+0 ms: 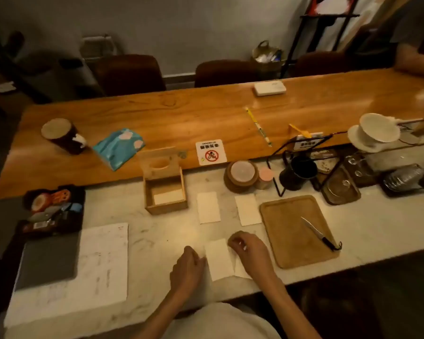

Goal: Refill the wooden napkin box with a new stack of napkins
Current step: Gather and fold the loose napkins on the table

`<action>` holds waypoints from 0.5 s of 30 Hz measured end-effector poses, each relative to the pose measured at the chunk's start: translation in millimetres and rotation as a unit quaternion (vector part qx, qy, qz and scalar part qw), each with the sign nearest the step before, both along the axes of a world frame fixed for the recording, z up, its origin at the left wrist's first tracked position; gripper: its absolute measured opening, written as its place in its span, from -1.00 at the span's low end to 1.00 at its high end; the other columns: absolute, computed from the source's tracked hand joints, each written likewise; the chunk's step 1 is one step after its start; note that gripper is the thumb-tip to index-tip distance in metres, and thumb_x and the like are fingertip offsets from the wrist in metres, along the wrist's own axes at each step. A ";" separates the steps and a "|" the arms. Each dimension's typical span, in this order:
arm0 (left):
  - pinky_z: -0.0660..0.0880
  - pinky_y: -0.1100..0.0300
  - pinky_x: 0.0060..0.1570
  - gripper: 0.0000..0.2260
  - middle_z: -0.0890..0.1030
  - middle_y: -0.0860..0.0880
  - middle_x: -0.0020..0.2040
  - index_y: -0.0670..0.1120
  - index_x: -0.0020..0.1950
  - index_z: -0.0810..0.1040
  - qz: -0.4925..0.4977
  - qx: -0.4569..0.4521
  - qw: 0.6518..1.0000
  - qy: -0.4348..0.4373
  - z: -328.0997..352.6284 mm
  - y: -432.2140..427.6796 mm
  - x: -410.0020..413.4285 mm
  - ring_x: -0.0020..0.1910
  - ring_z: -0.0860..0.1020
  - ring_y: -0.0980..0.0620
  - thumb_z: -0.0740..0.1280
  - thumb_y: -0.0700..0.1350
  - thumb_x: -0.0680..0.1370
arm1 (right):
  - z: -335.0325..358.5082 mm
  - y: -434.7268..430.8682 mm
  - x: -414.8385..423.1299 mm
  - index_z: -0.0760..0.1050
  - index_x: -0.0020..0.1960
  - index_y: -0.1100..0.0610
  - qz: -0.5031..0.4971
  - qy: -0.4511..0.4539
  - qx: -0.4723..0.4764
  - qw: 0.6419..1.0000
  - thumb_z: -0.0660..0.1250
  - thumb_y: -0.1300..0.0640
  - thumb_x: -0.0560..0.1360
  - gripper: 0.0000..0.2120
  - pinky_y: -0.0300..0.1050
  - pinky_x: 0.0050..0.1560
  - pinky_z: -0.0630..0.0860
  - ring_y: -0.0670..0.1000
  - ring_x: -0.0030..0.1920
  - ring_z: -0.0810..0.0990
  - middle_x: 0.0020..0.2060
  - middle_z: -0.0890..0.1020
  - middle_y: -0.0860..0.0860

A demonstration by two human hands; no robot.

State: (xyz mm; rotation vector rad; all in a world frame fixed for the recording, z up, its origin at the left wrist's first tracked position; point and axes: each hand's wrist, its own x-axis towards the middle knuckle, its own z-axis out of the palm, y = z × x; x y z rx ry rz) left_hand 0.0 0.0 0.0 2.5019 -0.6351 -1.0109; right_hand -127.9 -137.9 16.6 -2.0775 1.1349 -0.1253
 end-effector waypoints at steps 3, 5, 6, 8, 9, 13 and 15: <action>0.49 0.15 -0.14 -0.79 0.56 0.05 -0.11 -0.01 -0.02 0.39 0.085 0.049 0.995 0.026 -13.0 1.5 -26.4 -0.17 0.53 0.05 0.27 0.11 0.56 | -18.6 -7.4 23.4 0.60 0.06 0.02 0.121 0.021 -0.029 0.992 0.35 0.10 0.53 -0.87 -0.20 -0.09 0.50 -0.04 0.00 0.56 -0.05 0.66 -0.05; 0.56 0.08 -0.03 -0.77 0.57 0.04 -0.07 0.01 -0.01 0.39 0.125 0.074 0.989 0.033 -19.4 3.5 -43.9 -0.13 0.54 0.04 0.28 0.15 0.54 | -27.6 -10.3 36.7 0.59 0.09 0.04 0.183 0.042 -0.041 0.981 0.35 0.12 0.51 -0.84 -0.17 -0.09 0.49 -0.01 0.05 0.55 0.00 0.65 -0.02; 0.56 0.04 0.02 -0.74 0.58 0.02 -0.02 0.00 0.03 0.40 0.143 0.082 0.986 0.040 -21.8 4.5 -51.6 -0.09 0.55 0.01 0.28 0.17 0.53 | -31.0 -9.8 41.3 0.58 0.12 0.05 0.219 0.062 -0.052 0.972 0.36 0.12 0.51 -0.81 -0.14 -0.09 0.50 0.01 0.08 0.54 0.03 0.64 -0.01; 0.51 0.00 0.14 -0.62 0.55 -0.04 0.17 -0.04 0.21 0.38 0.160 0.088 0.982 0.045 -29.1 3.8 -62.2 0.08 0.55 -0.05 0.25 0.19 0.54 | -38.7 -10.2 45.6 0.54 0.17 0.07 0.280 0.109 -0.065 0.952 0.37 0.14 0.49 -0.74 -0.08 -0.08 0.51 0.05 0.12 0.51 0.08 0.61 0.02; 0.47 -0.02 0.20 -0.53 0.50 -0.07 0.29 -0.07 0.32 0.33 0.153 0.091 0.983 0.047 -32.2 0.9 -67.2 0.18 0.52 -0.08 0.23 0.20 0.55 | -42.8 -10.4 45.9 0.51 0.19 0.08 0.293 0.126 -0.074 0.945 0.37 0.16 0.48 -0.72 -0.06 -0.09 0.50 0.06 0.13 0.50 0.09 0.58 0.03; 0.41 -0.03 0.24 -0.49 0.31 -0.12 0.47 -0.13 0.45 0.19 0.131 0.095 0.987 0.023 -32.4 -9.7 -79.8 0.35 0.41 -0.13 0.18 0.12 0.61 | -51.4 -5.6 46.0 0.46 0.19 0.12 0.317 0.132 -0.098 0.934 0.33 0.27 0.46 -0.68 -0.06 -0.11 0.45 0.09 0.12 0.48 0.06 0.57 0.07; 0.39 -0.03 0.24 -0.50 0.27 -0.13 0.49 -0.14 0.47 0.16 0.124 0.102 0.987 0.014 -31.3 -12.7 -81.6 0.39 0.37 -0.14 0.18 0.07 0.62 | -51.9 -4.6 47.5 0.44 0.20 0.13 0.319 0.131 -0.098 0.934 0.31 0.30 0.46 -0.67 -0.05 -0.08 0.44 0.10 0.13 0.46 0.06 0.57 0.07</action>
